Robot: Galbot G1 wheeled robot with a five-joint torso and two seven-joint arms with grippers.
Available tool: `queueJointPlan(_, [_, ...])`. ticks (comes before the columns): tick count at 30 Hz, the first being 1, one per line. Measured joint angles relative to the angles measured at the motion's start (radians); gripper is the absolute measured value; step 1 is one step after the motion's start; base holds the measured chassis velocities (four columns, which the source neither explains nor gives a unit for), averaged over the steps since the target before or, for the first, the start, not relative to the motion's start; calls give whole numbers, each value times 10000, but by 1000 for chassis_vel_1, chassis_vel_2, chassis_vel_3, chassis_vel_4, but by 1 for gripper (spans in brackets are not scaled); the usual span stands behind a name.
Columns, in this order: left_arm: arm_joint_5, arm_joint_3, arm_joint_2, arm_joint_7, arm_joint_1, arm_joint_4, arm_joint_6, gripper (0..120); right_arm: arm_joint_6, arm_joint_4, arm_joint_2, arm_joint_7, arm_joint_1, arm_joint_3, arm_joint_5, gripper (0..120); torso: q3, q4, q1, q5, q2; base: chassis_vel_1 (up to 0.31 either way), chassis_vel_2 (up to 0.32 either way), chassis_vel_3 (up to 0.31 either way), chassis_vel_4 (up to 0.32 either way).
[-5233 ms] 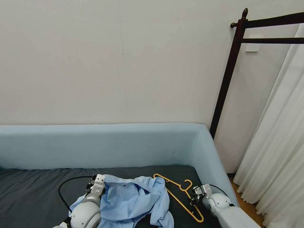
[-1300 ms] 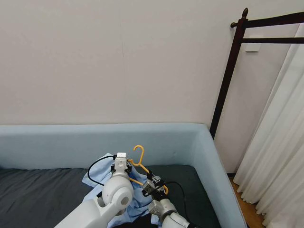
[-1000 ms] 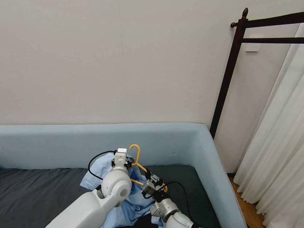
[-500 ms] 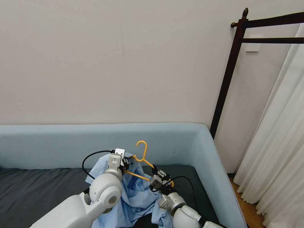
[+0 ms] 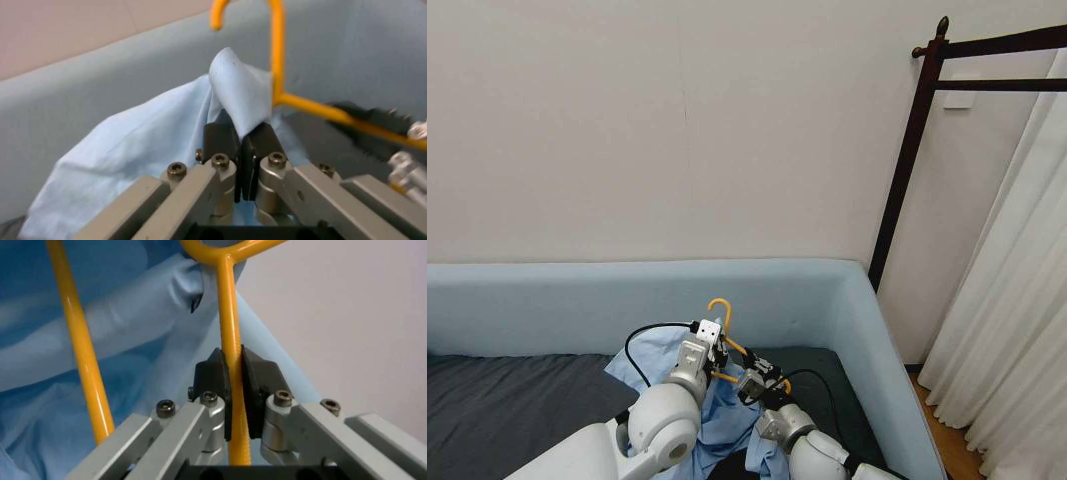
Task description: Pick up the clothes from the sofa and hang them on the clothes hanger.
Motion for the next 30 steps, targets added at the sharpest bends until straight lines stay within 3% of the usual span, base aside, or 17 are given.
queueJointPlan(7, [1094, -1836, 812, 1243, 2023, -577, -412, 0, 121, -116, 25, 17, 282, -87, 261, 4, 0, 4, 0, 0, 1, 0, 0, 0, 0])
queueJointPlan(10, [1563, -2357, 952, 1816, 2685, -699, -757, 0, 144, -113, 95, -10, 415, -294, 268, 4, -1, -4, 0, -1, 0, 0, 0, 0, 0])
queueJointPlan(14, [2154, -2950, 995, 2299, 3497, -880, -1139, 0, 202, -99, 274, -68, 664, -749, 262, 4, -1, 5, 0, 0, 1, 0, 0, 0, 0])
queueJointPlan(19, [2469, -3075, 1261, 2866, 3758, -1163, -820, 18, 193, -73, 371, -4, 690, -761, 245, 4, 0, -4, 0, 1, 1, 0, 0, 0, 0])
queueJointPlan(24, [2741, -3441, 1770, 3417, 4145, -1295, -766, 34, 226, -205, 230, 35, 726, -427, 206, 4, 0, 1, 0, 2, 1, 0, 0, 0, 0])
queueJointPlan(27, [2858, -3556, 2044, 3760, 4213, -1244, -1243, 44, 322, -273, 93, 86, 688, -165, 102, 4, 0, 0, -1, -1, 1, 0, 0, 0, 0])
queueJointPlan(30, [2944, -3654, 2527, 4275, 4293, -987, -2511, 57, 476, -360, -58, 116, 581, 234, -147, 4, 1, -2, 0, 0, 0, 0, 0, 0, 0])
